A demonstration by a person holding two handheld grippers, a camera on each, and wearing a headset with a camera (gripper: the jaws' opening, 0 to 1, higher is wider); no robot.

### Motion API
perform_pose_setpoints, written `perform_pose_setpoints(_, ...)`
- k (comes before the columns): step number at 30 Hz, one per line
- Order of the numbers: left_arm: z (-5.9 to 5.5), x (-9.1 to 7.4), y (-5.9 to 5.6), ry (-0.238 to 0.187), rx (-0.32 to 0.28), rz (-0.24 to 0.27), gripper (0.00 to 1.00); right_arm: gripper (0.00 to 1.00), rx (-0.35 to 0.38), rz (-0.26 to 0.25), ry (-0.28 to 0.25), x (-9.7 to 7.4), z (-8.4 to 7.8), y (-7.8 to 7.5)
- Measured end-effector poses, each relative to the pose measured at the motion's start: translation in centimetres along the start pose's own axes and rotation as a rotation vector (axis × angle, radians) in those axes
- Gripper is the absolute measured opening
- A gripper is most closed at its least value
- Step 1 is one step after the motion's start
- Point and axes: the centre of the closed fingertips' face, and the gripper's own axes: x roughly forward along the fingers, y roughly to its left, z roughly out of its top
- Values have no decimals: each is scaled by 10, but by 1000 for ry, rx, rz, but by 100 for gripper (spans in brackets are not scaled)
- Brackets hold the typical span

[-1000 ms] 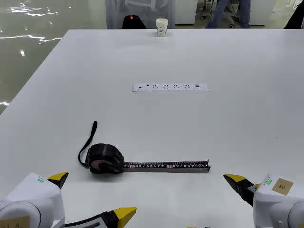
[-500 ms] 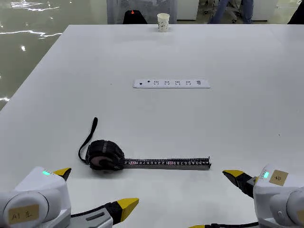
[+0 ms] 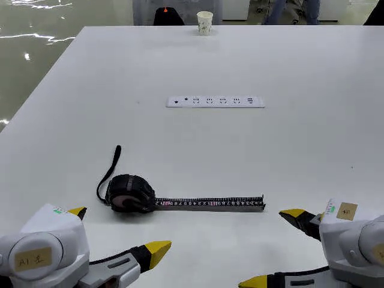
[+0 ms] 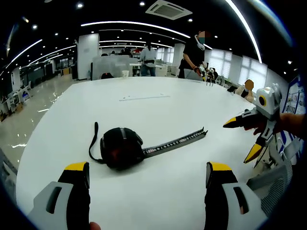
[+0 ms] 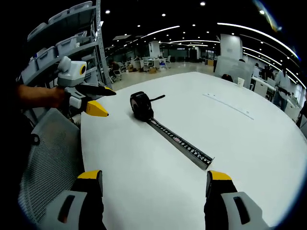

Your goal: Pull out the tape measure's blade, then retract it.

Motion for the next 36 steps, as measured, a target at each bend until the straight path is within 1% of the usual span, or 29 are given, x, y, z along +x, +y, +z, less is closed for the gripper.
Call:
perform_pose_setpoints(4, 0, 3, 3, 3, -3, 7, 99, 87, -10, 6, 13, 1, -3, -7)
perform_pose_setpoints(13, 4, 11, 5, 0, -7, 9, 99, 80, -51, 25, 36, 4, -7, -23)
perform_pose_setpoints(20, 8, 20, 10, -10, -21, 19, 99, 73, -85, 48, 47, 8, -10, -33)
perform_pose_setpoints(25, 10, 25, 11, -14, -34, 24, 99, 68, -114, 66, 48, 11, -10, -41)
perform_pose_setpoints(36, 9, 34, 18, -18, -58, 49, 99, 56, -174, 83, 76, 22, -13, -62)
